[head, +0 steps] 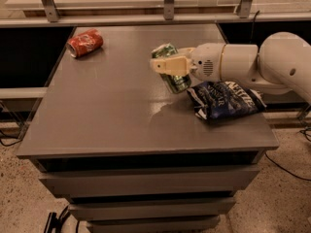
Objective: Place green can upright
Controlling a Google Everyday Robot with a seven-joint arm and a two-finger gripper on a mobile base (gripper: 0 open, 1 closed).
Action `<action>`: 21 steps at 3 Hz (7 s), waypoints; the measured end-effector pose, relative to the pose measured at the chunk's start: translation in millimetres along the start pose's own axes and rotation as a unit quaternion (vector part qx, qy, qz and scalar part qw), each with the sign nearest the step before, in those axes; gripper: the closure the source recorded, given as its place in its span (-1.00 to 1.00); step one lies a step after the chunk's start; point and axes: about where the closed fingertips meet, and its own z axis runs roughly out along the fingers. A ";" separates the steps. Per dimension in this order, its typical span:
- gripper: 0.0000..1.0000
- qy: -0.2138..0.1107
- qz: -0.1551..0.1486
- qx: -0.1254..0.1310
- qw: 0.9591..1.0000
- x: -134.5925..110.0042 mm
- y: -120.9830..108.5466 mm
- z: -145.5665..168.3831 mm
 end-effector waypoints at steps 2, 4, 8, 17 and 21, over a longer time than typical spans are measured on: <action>1.00 -0.046 0.004 0.006 0.999 -18.7 -34.2 -35.5; 1.00 -0.081 -0.006 0.019 0.996 -49.2 -50.5 -68.5; 1.00 -0.123 0.023 0.072 0.990 -29.2 -34.8 -150.8; 1.00 -0.187 0.012 0.061 0.980 71.6 -2.8 -216.4; -0.76 -0.168 -0.006 0.064 0.984 73.7 -1.5 -226.0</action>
Offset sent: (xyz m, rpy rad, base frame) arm 0.0319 -0.0769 0.0375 0.1315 -0.0694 -0.0547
